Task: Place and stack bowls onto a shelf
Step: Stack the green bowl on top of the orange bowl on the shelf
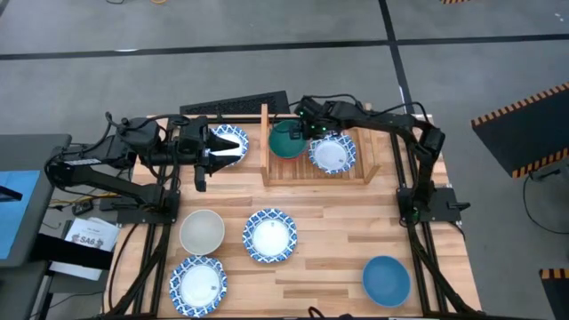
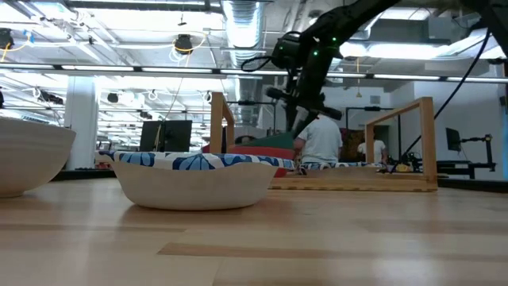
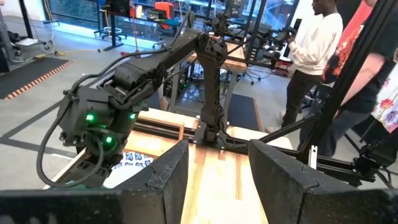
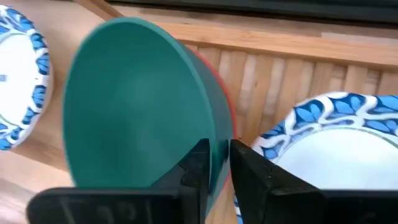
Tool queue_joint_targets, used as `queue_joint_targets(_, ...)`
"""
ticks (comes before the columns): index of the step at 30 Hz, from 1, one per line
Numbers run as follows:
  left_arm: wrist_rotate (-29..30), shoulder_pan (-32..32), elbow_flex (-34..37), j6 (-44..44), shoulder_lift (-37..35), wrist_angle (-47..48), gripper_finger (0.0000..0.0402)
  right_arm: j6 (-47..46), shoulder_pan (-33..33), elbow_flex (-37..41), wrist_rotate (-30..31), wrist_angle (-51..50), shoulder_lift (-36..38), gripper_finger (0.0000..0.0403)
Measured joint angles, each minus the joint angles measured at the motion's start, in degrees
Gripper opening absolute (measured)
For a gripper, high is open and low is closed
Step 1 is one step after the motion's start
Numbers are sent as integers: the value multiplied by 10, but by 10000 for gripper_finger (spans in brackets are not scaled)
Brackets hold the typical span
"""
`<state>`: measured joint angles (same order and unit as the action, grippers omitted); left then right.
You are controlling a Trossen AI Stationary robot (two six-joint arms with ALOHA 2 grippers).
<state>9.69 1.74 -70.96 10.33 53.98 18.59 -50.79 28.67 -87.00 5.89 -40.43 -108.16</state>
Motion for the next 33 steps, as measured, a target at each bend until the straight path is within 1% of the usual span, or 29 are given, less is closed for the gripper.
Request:
queue_joint_targets(6, 0, 0, 0, 0, 0, 0, 153, 17, 0, 0, 0, 9, 0, 117)
queue_joint_targets(15, 0, 0, 0, 0, 0, 0, 153, 105, 14, 1, 3, -36, 18, 214)
queue_joint_targets(18, 0, 0, 0, 0, 0, 0, 153, 145, 11, 5, 34, -40, 42, 234)
queue_joint_targets(20, 0, 0, 0, 0, 0, 0, 153, 178, -1, 17, 47, -37, 57, 237)
queue_joint_targets(22, 0, 0, 0, 0, 0, 1, 153, 193, -14, 43, 46, -4, 68, 227)
queue_joint_targets(24, 0, 0, 0, 0, 0, 0, 153, 194, -25, 81, 43, 40, 83, 198)
queue_joint_targets(26, 3, 0, 0, 0, 0, 0, 153, 193, -36, 122, 43, 108, 102, 149)
queue_joint_targets(29, 11, 0, 0, 0, 0, 0, 153, 181, -43, 183, 45, 198, 125, 49)
queue_joint_targets(30, 11, 0, 0, 0, 0, 0, 153, 175, -46, 201, 45, 227, 131, 26)
queue_joint_targets(32, 13, 0, 0, 0, 0, 0, 153, 165, -50, 223, 45, 293, 137, 19)
queue_joint_targets(33, 14, 0, 0, 0, 0, 0, 153, 160, -52, 225, 52, 307, 138, 20)
